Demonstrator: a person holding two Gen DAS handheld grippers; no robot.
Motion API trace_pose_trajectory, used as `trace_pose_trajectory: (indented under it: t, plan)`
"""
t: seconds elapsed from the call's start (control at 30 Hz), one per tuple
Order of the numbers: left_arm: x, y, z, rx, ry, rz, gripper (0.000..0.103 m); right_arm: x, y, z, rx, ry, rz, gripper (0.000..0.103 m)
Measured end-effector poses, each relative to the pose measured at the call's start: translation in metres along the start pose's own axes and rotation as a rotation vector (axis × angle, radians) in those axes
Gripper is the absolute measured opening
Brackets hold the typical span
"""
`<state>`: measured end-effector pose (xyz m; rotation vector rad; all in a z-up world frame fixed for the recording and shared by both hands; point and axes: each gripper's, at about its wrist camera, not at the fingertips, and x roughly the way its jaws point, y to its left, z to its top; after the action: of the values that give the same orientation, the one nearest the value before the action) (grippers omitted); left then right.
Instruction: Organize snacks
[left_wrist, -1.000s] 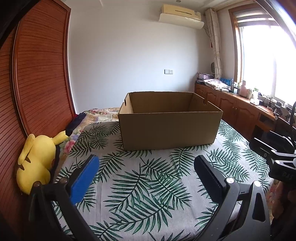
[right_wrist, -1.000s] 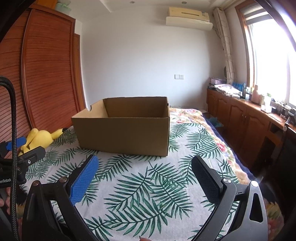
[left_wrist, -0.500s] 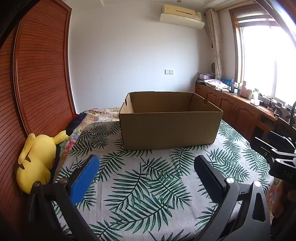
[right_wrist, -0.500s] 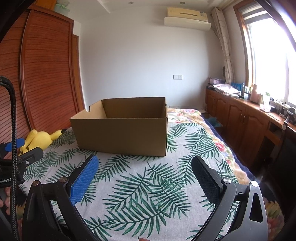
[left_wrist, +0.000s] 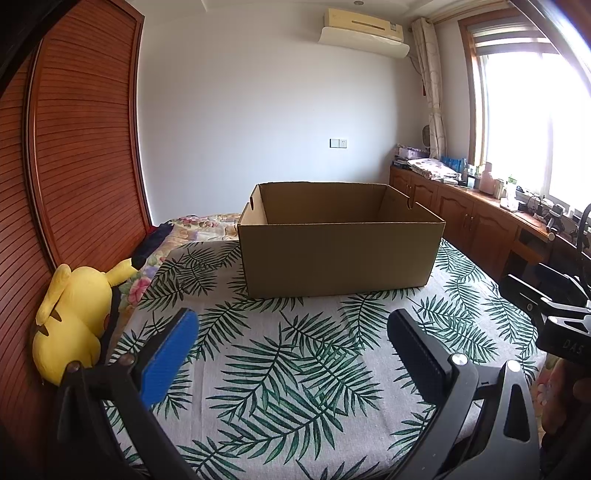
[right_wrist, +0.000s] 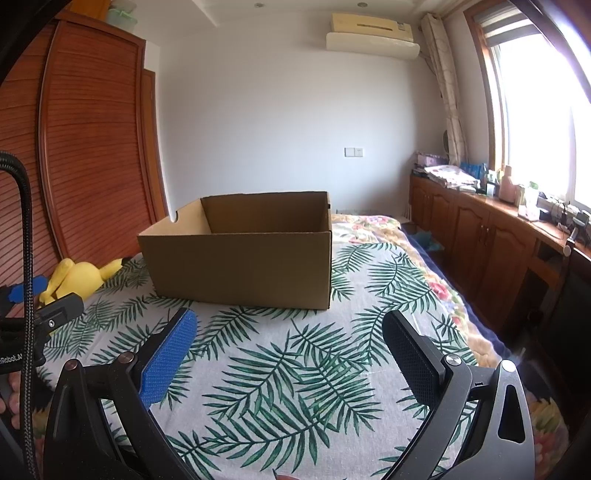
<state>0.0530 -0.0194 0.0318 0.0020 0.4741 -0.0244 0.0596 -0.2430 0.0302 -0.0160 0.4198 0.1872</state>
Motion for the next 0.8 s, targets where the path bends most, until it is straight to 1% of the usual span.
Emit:
trace_pose_trajectory:
  t: [0.8]
  plan:
    - [-0.001,0.0004,0.0005,0.002,0.001,-0.001,0.103,-0.0009,-0.0021,0.0007,0.0,0.0,-0.001,0.102]
